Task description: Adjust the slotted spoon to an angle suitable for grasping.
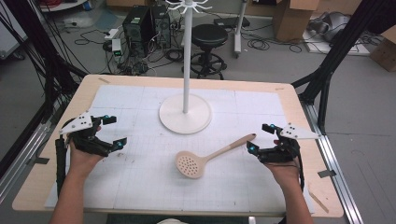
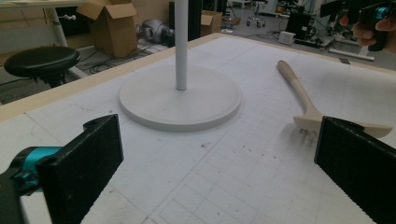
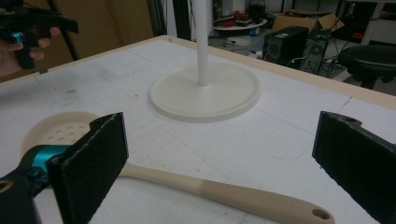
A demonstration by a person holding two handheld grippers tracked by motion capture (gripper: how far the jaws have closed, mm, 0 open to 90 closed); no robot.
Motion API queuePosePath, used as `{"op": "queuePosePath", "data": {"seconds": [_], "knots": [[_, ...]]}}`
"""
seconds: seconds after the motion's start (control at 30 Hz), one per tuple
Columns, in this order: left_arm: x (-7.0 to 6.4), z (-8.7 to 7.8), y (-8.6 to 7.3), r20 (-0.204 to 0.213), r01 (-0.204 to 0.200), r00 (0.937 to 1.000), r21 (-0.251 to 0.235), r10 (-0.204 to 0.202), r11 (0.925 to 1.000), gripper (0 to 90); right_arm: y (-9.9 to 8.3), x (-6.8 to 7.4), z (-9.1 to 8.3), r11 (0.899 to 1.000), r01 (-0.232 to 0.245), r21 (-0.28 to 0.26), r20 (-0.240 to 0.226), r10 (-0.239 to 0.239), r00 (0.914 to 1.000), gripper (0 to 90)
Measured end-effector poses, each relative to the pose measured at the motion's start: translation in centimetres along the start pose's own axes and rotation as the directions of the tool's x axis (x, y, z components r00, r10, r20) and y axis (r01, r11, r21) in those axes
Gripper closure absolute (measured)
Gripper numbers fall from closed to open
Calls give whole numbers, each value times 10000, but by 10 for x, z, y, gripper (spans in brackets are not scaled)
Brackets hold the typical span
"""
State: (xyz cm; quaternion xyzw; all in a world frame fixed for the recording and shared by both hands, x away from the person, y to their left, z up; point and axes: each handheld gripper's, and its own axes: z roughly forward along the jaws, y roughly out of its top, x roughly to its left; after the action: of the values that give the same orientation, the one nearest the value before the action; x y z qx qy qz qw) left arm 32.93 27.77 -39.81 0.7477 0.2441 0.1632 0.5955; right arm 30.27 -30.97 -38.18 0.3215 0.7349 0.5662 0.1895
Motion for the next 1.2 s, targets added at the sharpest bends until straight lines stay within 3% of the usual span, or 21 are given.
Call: {"op": "queuePosePath", "data": {"seconds": [0.63, 0.7, 0.8, 0.93, 1.0, 1.1, 1.2], "knots": [[-1, 3, -1, 66, -20, 10000, 188, 19, 9998, 17, 3, 5, 6, 9992, 301, 260, 147, -305, 9994, 51], [-2, 2, -1, 24, -43, 10000, 211, 43, 9998, 17, 4, 6, 8, 9982, 370, 472, 95, -375, 9993, 153], [-1, -1, 0, -69, 12, 10000, 6, -12, 10000, 17, 4, 7, 14, 9963, 464, 721, 44, -468, 9989, 183], [1, -1, 0, -91, 21, 10000, -8, -21, 10000, 17, 5, 7, 26, 9872, 807, 1379, -60, -806, 9967, 321], [1, -1, 0, -97, 7, 10000, -26, -7, 10000, 17, 6, 5, 30, 9861, 668, 1523, -191, -647, 9977, 403], [1, -2, 0, -91, 29, 10000, -49, -29, 10000, 17, 8, 3, 34, 9852, 732, 1553, -23, -737, 9973, 446], [1, -3, 0, -99, 6, 10000, -80, -7, 10000, 17, 10, 0, 44, 9784, 683, 1949, 107, -718, 9974, 557]]}}
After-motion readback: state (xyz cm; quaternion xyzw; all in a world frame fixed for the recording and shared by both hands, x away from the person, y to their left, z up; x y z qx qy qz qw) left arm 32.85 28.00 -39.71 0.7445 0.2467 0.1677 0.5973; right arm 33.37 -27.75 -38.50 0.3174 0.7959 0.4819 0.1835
